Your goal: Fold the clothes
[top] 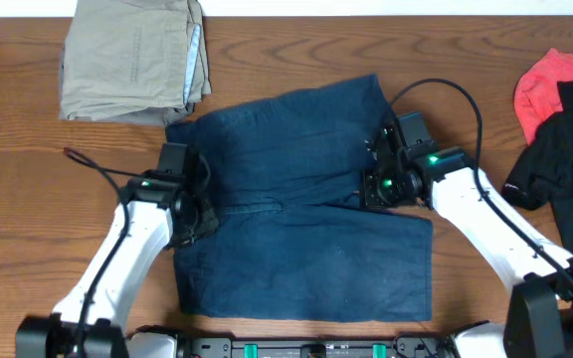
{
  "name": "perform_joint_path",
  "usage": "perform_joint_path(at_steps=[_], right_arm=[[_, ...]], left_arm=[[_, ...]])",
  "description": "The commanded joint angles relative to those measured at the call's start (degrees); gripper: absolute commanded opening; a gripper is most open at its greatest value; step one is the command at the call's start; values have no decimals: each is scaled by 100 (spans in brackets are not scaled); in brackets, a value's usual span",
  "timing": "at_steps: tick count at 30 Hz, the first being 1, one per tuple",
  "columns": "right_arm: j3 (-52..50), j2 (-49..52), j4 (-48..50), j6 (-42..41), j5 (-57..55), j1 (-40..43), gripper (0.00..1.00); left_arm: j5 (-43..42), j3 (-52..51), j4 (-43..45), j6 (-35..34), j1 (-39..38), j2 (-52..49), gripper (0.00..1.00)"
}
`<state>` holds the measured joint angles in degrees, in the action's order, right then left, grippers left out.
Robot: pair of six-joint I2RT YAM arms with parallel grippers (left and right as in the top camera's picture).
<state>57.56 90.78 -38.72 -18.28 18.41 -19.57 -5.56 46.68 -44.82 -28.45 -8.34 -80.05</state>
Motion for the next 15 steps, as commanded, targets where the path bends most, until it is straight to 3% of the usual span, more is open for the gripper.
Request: perform_joint_path(at_steps=[1, 9, 12, 15], right_arm=[[-24, 278, 426, 376, 251, -28, 1], [271, 623, 1204, 28, 280, 304, 1], [525, 866, 1220, 66, 205, 433, 1], [817, 1237, 1196, 195, 103, 522, 1]], left_arm=[[85, -50, 293, 33, 28, -221, 26], [83, -50, 986, 31, 28, -579, 22], [83, -50, 1399, 31, 28, -599, 7], [83, -50, 1829, 35, 28, -601, 6]])
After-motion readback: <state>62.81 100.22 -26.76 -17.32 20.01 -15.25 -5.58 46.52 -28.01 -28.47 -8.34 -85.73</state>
